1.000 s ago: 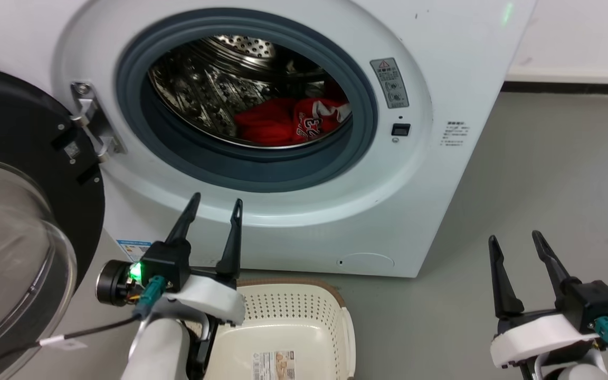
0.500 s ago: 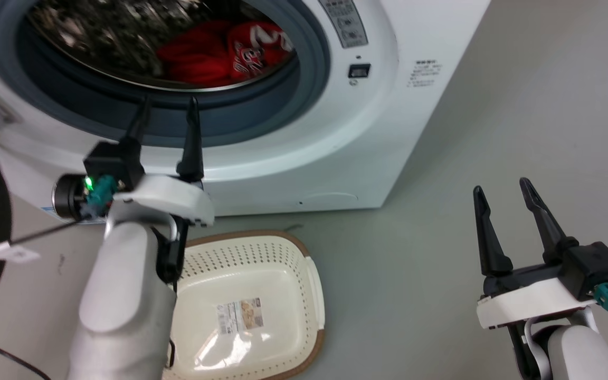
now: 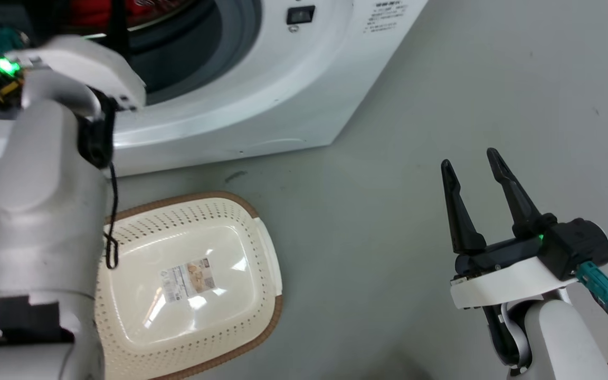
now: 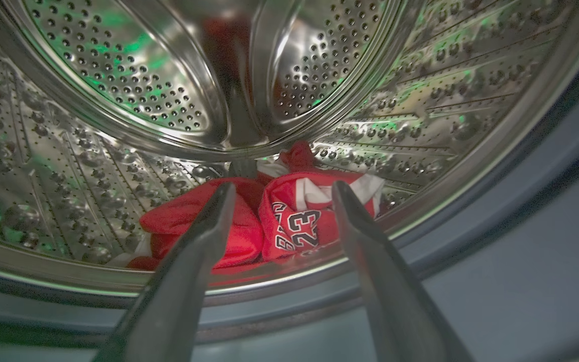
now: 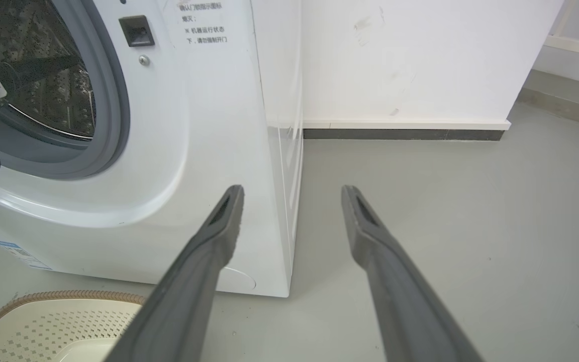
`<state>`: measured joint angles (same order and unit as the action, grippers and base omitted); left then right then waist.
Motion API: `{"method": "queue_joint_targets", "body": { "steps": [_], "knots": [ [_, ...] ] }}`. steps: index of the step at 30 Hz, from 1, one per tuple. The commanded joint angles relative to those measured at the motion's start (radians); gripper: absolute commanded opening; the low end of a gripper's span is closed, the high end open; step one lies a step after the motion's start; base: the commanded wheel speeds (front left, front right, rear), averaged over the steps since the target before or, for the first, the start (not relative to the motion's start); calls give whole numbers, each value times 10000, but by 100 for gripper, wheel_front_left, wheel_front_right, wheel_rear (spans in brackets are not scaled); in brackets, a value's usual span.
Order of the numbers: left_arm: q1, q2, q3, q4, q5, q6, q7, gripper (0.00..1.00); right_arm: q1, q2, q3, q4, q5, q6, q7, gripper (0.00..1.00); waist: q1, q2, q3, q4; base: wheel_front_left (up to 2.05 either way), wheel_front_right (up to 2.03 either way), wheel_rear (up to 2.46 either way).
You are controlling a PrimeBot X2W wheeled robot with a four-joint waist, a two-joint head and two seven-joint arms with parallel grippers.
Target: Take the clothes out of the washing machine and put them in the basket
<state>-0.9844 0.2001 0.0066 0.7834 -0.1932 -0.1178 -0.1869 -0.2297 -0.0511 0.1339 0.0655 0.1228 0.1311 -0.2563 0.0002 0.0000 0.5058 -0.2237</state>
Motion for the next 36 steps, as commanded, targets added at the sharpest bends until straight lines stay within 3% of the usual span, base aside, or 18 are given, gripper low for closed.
{"method": "queue_joint_targets", "body": {
  "steps": [1,14,29,30,31,32,36],
  "knots": [
    [-366,133,-6,210,-74,-41,168,100,-188,16,62,44,98,-7,-75,100,-2,0,520,-432,0,0,0],
    [-3434,1183,-239,2133,-568,-110,3177,100,-653,19,1039,-94,929,-5,-88,100,-2,0,1661,-1409,0,0,0],
    [-5054,1875,-153,3495,-1624,-136,7296,100,-650,18,1903,-55,1517,-7,-89,100,-2,0,2049,-2334,0,0,0],
    [-5086,1883,-139,3536,-1666,-122,7492,93,-639,18,1930,-64,1559,-7,-90,100,-2,0,2057,-2352,0,0,0],
    [-5108,1898,-147,3528,-1691,-109,7613,27,-638,18,1952,-72,1597,-7,-90,100,-2,0,2068,-2364,0,0,0],
    [-5126,1940,-159,3482,-1680,-51,7669,0,-644,18,1963,-80,1613,-7,-90,100,-2,0,2077,-2374,0,0,0],
    [-5070,1975,-184,3277,-1712,93,7731,0,-682,18,2017,-38,1673,-7,-90,100,-2,0,2044,-2356,0,0,0]
  ]
}}
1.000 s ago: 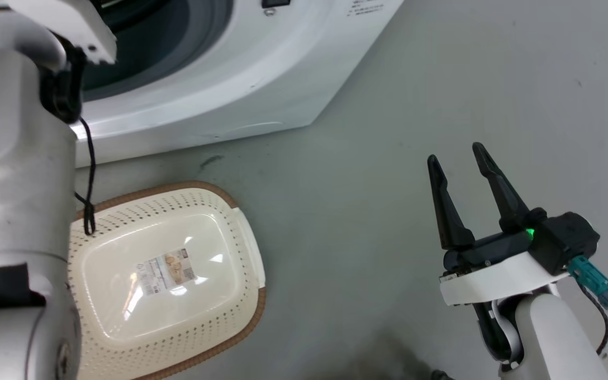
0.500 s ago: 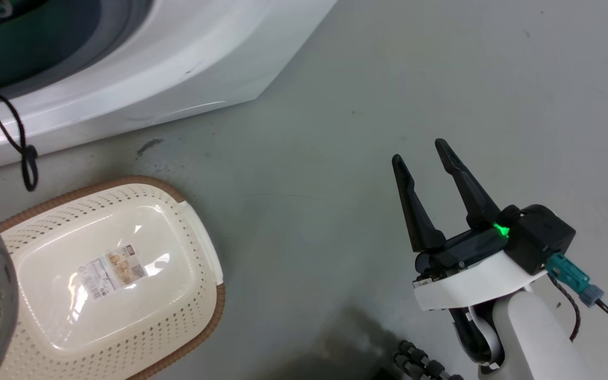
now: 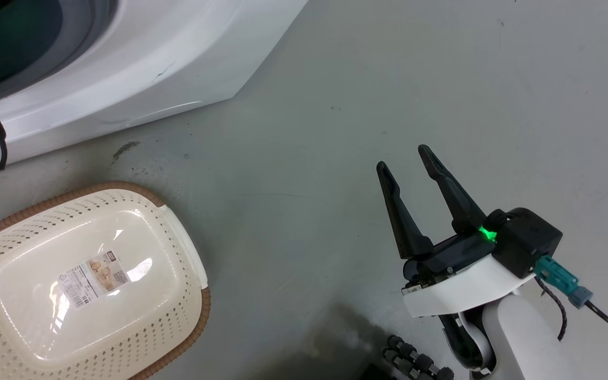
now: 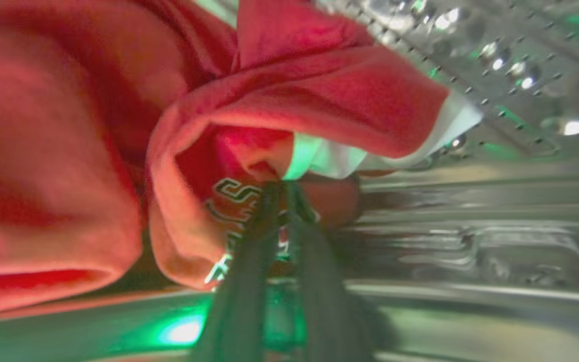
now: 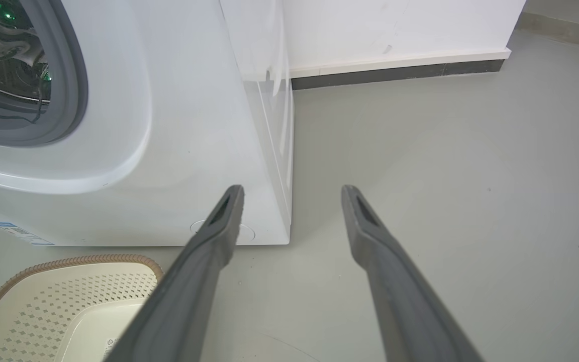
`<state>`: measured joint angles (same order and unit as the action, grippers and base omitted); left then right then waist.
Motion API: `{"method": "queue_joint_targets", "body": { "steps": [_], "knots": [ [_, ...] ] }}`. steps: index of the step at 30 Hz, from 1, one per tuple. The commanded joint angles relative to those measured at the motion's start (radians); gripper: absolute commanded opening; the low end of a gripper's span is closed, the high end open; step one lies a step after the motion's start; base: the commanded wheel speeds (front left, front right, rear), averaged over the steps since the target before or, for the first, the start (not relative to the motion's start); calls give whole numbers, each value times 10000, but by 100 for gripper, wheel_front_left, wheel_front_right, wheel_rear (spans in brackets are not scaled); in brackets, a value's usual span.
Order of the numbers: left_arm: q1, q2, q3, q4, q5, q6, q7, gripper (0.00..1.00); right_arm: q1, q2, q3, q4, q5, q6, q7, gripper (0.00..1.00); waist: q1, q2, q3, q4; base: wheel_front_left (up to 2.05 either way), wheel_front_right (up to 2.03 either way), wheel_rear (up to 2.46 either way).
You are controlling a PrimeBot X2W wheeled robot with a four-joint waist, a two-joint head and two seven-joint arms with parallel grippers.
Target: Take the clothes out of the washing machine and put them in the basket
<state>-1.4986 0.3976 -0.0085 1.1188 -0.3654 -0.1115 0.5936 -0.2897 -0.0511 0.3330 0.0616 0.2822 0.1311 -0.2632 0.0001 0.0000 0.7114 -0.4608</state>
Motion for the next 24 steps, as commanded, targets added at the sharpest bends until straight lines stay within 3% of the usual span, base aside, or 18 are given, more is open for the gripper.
{"method": "queue_joint_targets", "body": {
  "steps": [1,8,14,20,24],
  "knots": [
    [119,-8,-54,-177,29,33,-153,0,-107,18,45,21,118,-7,-21,100,-1,0,-27,30,0,0,0],
    [1040,-160,-76,-1005,72,91,-2128,0,-210,15,-75,240,63,-7,-23,100,-1,0,-464,284,0,0,0],
    [2394,-300,-477,-1496,575,59,-4837,0,-118,13,-391,448,-120,-7,-23,100,-1,0,-1126,681,0,0,0],
    [3799,-587,-677,-1352,797,247,-7486,0,185,12,-701,762,-391,-7,-21,100,-1,0,-2015,1111,0,0,0],
    [4529,-851,-764,-1253,895,318,-8389,0,424,12,-921,1000,-627,-7,-21,100,-1,0,-2622,1453,0,0,0]
  ]
}}
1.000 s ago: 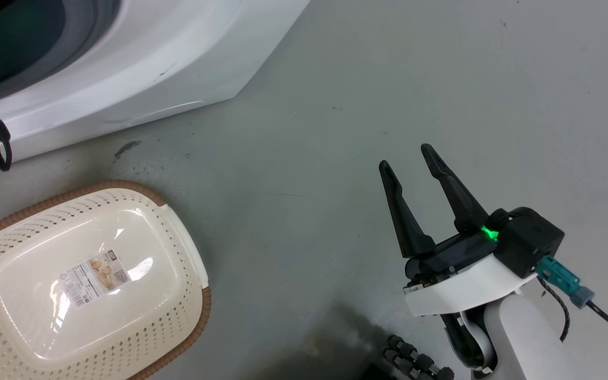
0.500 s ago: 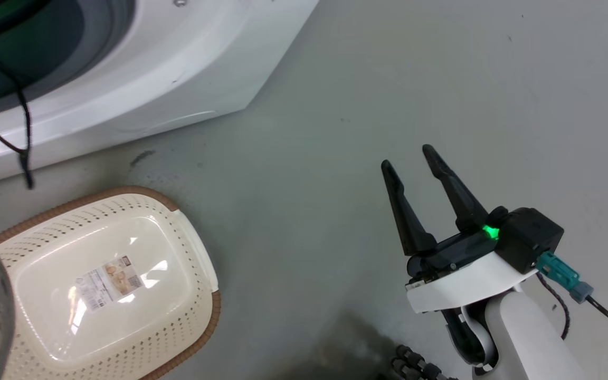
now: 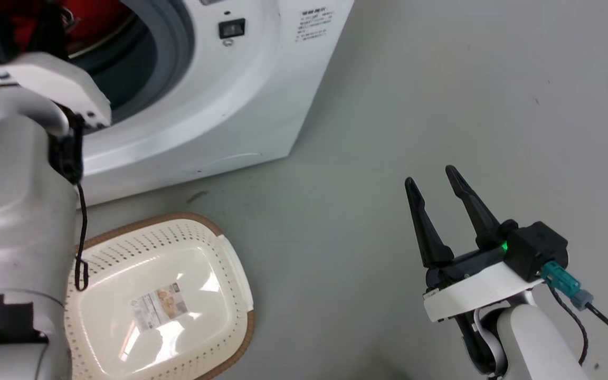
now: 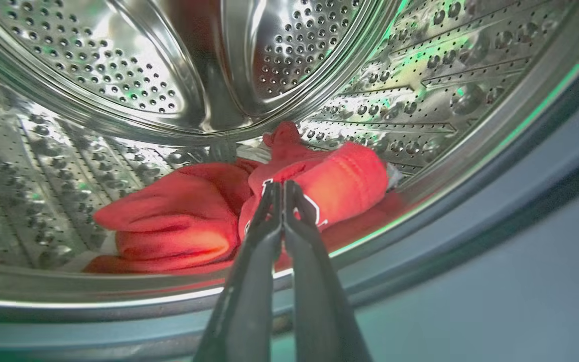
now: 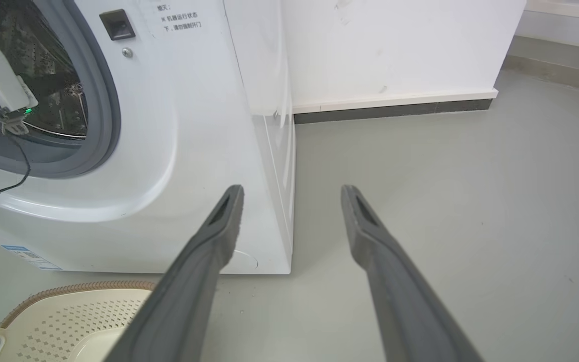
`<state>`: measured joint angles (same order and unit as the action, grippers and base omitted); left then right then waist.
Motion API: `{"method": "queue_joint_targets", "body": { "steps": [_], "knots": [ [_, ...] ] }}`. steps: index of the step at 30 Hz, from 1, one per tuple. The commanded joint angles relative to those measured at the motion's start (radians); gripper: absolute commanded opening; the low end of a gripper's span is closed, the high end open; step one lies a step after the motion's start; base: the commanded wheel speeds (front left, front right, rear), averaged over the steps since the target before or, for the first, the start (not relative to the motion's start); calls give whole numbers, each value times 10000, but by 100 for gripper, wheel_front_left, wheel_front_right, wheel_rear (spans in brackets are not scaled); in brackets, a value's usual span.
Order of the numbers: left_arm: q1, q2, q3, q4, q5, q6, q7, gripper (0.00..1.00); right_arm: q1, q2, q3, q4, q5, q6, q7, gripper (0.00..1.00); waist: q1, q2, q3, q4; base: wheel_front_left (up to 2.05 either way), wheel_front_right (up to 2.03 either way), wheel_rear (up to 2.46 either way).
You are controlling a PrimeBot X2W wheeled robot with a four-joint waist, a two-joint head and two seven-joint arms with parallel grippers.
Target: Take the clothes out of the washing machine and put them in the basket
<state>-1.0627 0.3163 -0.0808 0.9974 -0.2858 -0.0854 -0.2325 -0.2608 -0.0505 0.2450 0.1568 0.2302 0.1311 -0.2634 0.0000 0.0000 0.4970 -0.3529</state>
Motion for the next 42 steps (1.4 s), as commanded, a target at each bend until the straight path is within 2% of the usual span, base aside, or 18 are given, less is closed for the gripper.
{"method": "queue_joint_targets", "body": {
  "steps": [1,4,12,24,34,42],
  "knots": [
    [357,-110,-54,-116,116,92,-228,0,190,6,-95,120,-152,-7,-19,100,0,0,-646,457,0,0,0],
    [906,-298,49,-603,138,178,-329,0,368,3,-255,264,-340,-7,-20,100,0,0,-1094,700,0,0,0],
    [3144,-839,641,-3244,406,385,-328,0,863,1,-679,554,-715,-7,-19,100,0,0,-2404,1265,0,0,0],
    [5780,-1582,988,-6266,932,459,-329,0,1645,3,-1371,405,-997,-7,307,100,0,0,-3871,2025,0,0,0],
    [7579,-1879,719,-9362,1169,602,-283,0,2320,3,-1801,29,-1191,-7,677,100,0,0,-4549,2723,0,0,0],
    [9480,-2125,438,-11800,1223,1040,428,0,2636,3,-1880,-290,-1260,-5,962,100,0,0,-4770,3095,0,0,0]
  ]
}}
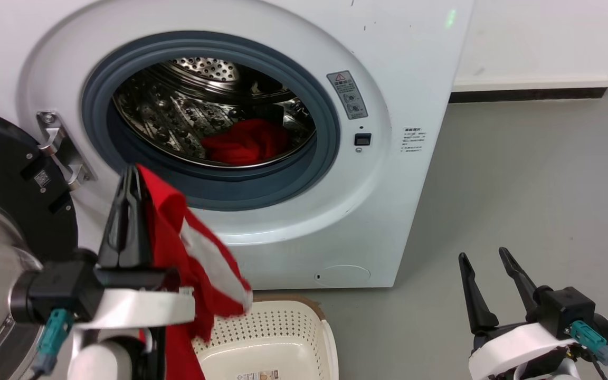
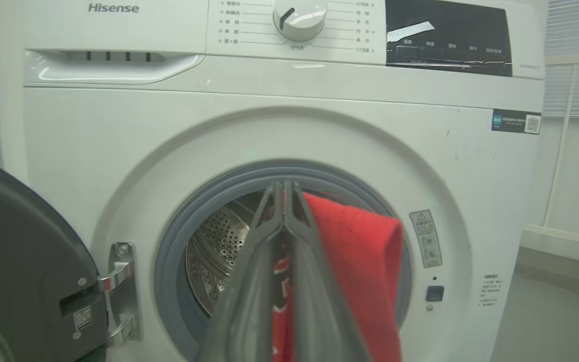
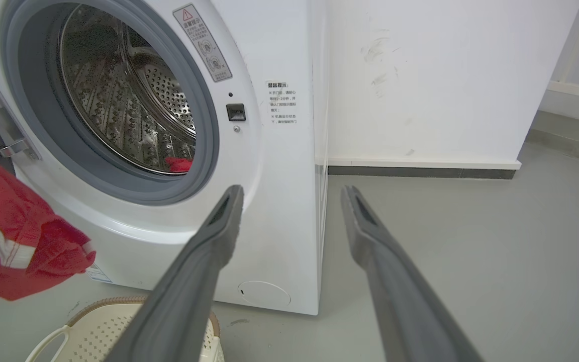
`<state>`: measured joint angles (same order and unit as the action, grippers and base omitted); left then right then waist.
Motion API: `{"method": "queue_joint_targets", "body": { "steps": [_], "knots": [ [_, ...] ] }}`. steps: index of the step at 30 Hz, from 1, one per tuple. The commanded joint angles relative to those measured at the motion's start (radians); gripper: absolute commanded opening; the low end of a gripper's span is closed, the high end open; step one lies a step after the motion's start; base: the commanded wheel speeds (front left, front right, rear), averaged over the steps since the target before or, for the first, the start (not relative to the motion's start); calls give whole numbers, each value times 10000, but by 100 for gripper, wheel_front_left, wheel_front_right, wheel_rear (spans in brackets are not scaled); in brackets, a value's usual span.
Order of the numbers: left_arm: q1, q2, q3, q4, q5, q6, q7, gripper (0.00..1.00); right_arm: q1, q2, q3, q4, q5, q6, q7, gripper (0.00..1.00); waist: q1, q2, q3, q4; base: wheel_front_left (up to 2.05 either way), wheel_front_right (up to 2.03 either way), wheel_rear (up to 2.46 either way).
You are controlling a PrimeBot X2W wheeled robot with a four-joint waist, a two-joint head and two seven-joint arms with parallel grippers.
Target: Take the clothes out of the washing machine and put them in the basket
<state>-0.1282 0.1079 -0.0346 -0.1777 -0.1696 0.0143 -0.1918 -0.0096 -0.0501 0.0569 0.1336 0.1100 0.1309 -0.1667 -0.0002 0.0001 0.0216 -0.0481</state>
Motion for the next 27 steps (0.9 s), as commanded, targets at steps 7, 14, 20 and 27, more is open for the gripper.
{"method": "queue_joint_targets", "body": {
  "steps": [7,14,20,27],
  "knots": [
    [1714,-270,-134,358,-312,465,397,0,127,-1,35,-314,-86,-3,131,100,2,-1,214,179,0,0,0],
    [2013,-407,-323,2766,-773,410,-234,0,-135,-1,98,-467,-116,-3,188,100,2,-1,845,143,0,0,0],
    [1386,-479,-351,4785,-1092,239,-603,0,-416,-1,130,-519,-108,-3,121,100,2,-1,1616,70,0,0,0],
    [135,-502,-193,7479,-1303,54,-729,0,-944,-1,284,-556,-148,-5,38,100,2,-1,2689,-71,0,0,0]
  ]
}}
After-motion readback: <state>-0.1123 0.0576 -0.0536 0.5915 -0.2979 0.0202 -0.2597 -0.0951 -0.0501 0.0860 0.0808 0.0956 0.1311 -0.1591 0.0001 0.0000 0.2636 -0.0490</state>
